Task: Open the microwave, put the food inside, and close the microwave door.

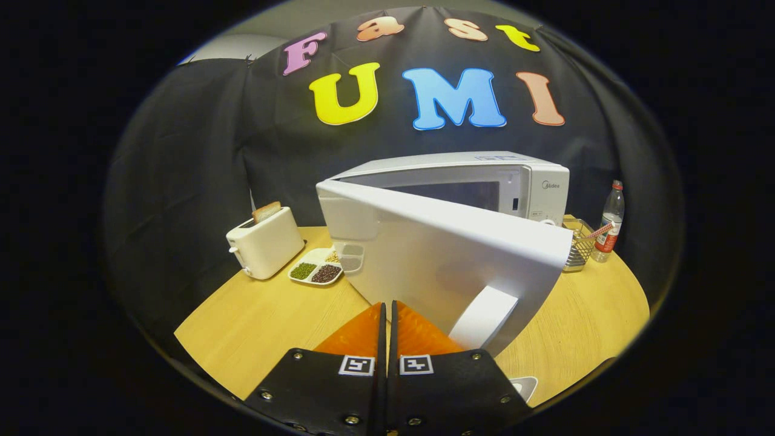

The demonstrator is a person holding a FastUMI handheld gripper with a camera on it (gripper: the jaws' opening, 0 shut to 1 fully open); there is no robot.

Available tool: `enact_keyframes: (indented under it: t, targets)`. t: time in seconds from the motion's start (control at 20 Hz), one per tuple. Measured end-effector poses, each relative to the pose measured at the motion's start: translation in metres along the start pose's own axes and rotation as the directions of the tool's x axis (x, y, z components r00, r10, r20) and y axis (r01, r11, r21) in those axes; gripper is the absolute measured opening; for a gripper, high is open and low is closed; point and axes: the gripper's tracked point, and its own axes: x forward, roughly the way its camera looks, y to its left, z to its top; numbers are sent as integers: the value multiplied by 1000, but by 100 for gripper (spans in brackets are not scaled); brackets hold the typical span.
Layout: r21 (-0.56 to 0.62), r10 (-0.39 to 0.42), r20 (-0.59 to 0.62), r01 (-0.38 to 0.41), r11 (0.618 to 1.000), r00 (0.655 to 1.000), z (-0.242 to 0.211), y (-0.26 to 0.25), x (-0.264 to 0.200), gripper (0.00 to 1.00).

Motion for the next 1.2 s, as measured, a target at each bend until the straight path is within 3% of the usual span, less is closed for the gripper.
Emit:
enact_keyframes:
  t: [1.2]
  targets:
    - [9,-151,96,151,989,984,68,-111,93,1]
